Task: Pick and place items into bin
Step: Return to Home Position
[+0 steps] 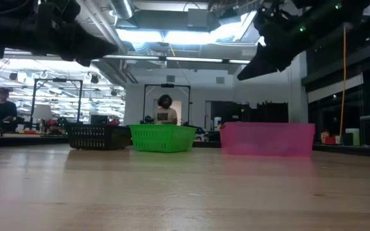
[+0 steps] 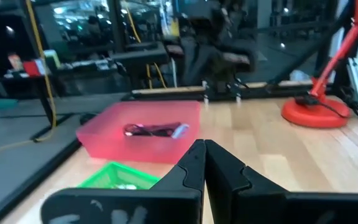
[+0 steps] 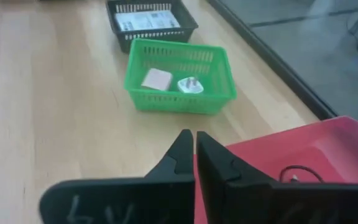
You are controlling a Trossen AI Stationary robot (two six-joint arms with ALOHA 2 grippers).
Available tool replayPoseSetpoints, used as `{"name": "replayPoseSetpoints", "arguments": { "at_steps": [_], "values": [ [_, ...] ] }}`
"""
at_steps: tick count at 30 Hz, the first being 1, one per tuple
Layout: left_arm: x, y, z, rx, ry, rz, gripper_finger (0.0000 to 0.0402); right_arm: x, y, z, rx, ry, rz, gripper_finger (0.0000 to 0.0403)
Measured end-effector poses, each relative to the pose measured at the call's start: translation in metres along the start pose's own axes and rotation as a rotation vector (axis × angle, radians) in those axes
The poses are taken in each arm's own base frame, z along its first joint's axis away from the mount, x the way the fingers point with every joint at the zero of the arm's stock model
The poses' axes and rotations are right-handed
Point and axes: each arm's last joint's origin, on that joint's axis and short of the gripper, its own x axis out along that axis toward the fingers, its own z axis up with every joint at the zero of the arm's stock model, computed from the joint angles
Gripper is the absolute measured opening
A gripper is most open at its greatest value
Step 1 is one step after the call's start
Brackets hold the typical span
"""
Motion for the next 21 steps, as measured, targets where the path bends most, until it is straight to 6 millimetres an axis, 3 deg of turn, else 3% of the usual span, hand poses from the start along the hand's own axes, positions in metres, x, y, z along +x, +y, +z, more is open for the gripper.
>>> {"name": "replayPoseSetpoints", "arguments": {
  "at_steps": [10, 21],
  "values": [
    [-0.016, 0.015, 0.007, 0.000, -0.019, 0.060, 0.0003, 0.005, 0.002, -0.025, 0.046, -0.103, 0.025, 0.0000],
    [-0.038, 0.021, 0.009, 0.036, -0.101, 0.099, 0.0003, 0.004, 0.004, -0.018, 0.002, -0.179, 0.107, 0.0000]
  ]
}}
